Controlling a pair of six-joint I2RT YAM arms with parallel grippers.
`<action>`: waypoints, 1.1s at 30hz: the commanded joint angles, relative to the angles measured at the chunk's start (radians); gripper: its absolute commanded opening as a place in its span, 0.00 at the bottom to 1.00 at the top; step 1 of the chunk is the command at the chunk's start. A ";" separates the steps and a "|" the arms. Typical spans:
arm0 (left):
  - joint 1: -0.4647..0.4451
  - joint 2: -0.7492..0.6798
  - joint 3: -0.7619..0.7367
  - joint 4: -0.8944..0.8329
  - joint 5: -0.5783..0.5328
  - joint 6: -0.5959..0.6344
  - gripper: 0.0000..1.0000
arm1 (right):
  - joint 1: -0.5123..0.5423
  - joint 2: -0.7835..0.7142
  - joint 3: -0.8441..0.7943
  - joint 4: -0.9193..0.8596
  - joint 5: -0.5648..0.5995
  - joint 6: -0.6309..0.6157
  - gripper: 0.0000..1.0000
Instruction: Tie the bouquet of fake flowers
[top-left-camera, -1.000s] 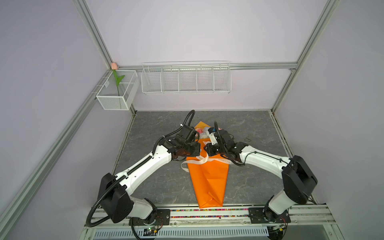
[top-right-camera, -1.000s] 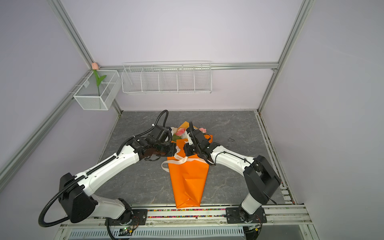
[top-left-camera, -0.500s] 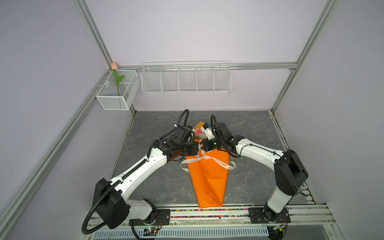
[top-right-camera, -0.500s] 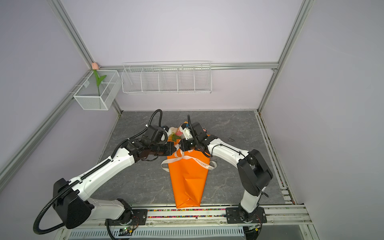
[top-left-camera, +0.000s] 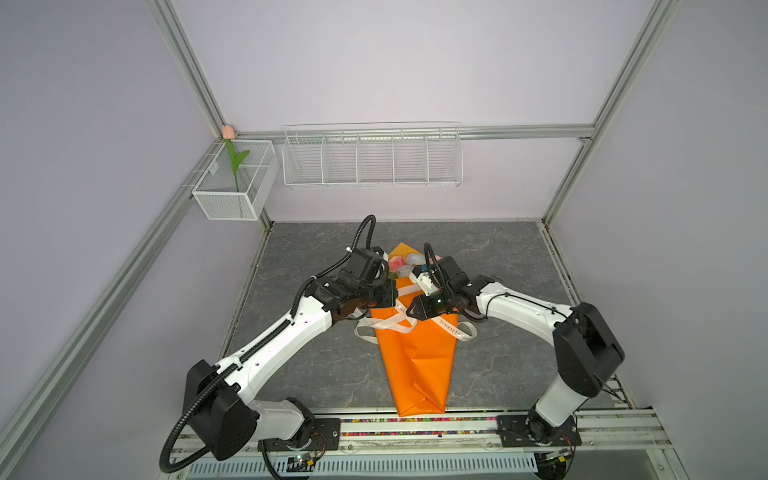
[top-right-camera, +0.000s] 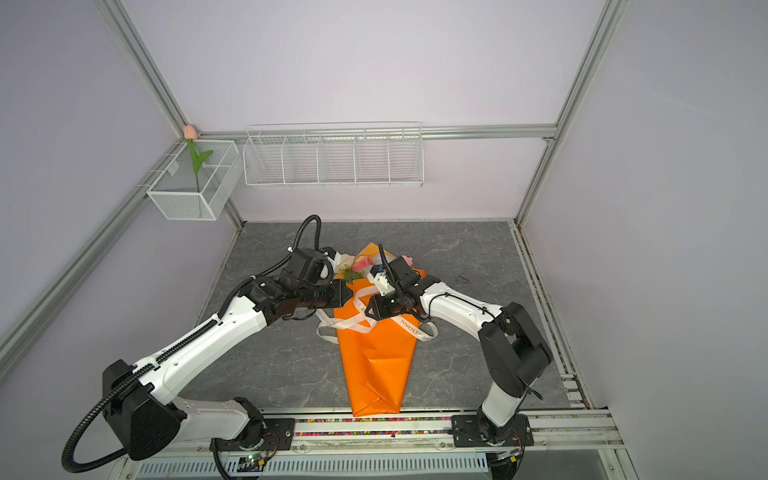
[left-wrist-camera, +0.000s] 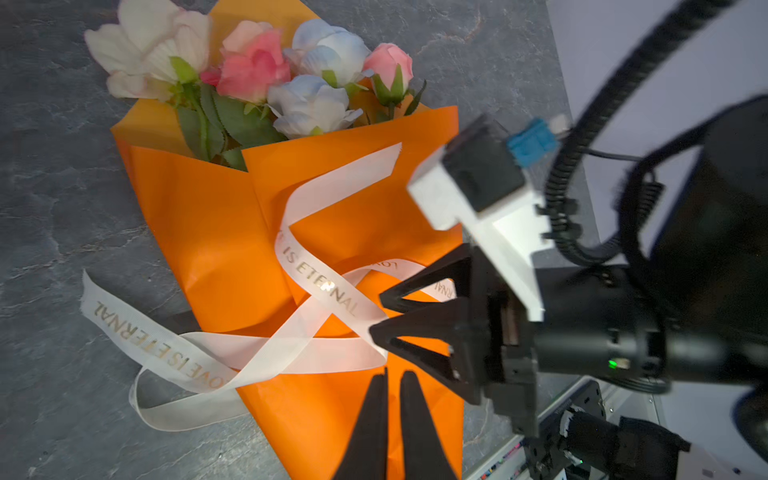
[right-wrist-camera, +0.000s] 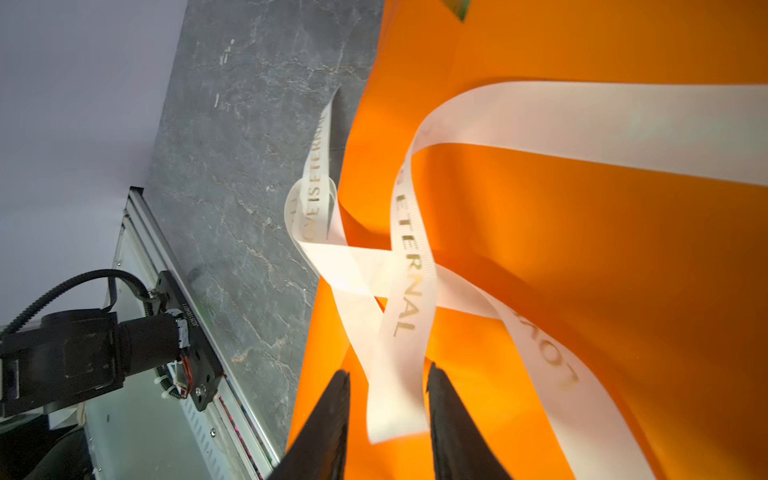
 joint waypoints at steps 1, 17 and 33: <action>0.031 -0.022 -0.051 -0.048 -0.081 -0.012 0.20 | -0.009 -0.038 0.009 -0.080 0.179 -0.001 0.30; 0.036 0.270 0.008 -0.086 0.036 0.345 0.53 | -0.009 -0.221 -0.195 0.053 0.191 0.018 0.36; 0.028 0.547 0.188 -0.192 0.038 0.513 0.56 | -0.006 -0.243 -0.266 0.152 0.176 0.101 0.37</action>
